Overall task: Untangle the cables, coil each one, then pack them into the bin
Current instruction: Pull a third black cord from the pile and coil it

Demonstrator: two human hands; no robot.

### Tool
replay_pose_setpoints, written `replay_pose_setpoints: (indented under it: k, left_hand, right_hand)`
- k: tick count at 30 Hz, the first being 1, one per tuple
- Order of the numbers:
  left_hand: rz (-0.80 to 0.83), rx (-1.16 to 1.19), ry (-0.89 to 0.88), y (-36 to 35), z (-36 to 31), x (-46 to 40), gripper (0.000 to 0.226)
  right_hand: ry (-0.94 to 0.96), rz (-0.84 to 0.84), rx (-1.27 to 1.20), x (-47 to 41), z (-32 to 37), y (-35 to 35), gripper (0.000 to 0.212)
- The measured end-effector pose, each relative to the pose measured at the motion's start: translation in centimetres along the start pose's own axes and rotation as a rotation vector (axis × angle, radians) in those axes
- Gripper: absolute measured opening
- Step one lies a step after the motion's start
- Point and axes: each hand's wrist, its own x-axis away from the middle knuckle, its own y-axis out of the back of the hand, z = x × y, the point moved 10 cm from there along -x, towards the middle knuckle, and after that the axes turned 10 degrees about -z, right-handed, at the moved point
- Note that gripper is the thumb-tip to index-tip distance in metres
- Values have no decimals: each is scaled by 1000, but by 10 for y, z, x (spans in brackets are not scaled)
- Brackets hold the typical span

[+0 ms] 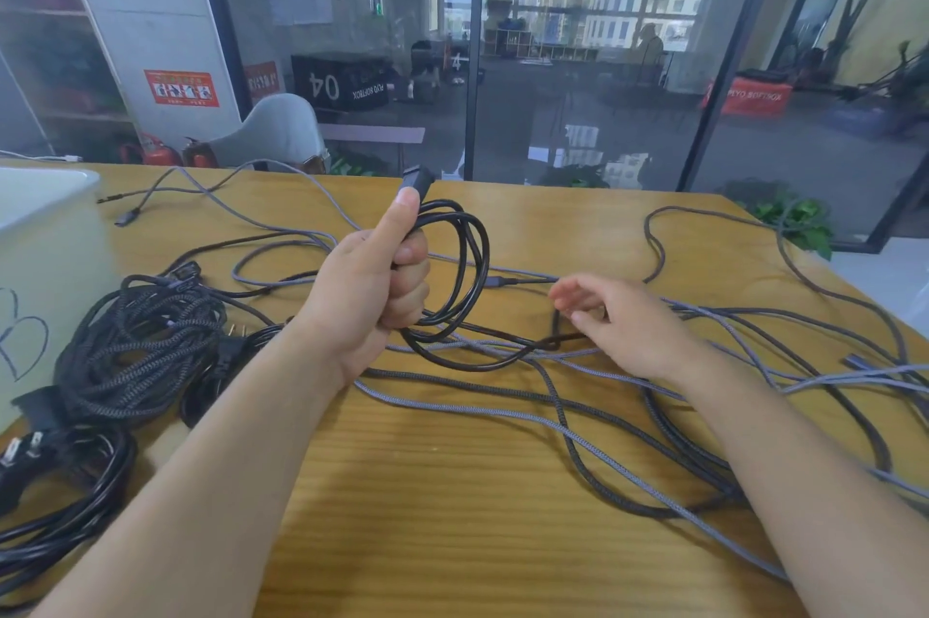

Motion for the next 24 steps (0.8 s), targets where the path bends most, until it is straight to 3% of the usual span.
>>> replay_pose_setpoints:
  k: [7,14,19,24]
  left_hand:
    - [-3,-18,10,3,7,-3,55]
    - [-10,-24,45,8,18,-7,53]
    - [-27,-47,46,12,20,-8,52]
    - [-56,-12,19,14,14,-6,52]
  right_hand:
    - [127,235,-73,8,12,-12,26]
    - [222,294,-30,12,24,-18,17]
    - [240,220,62,14,31,-12,5]
    - [225,107,191,18,38,-4,12]
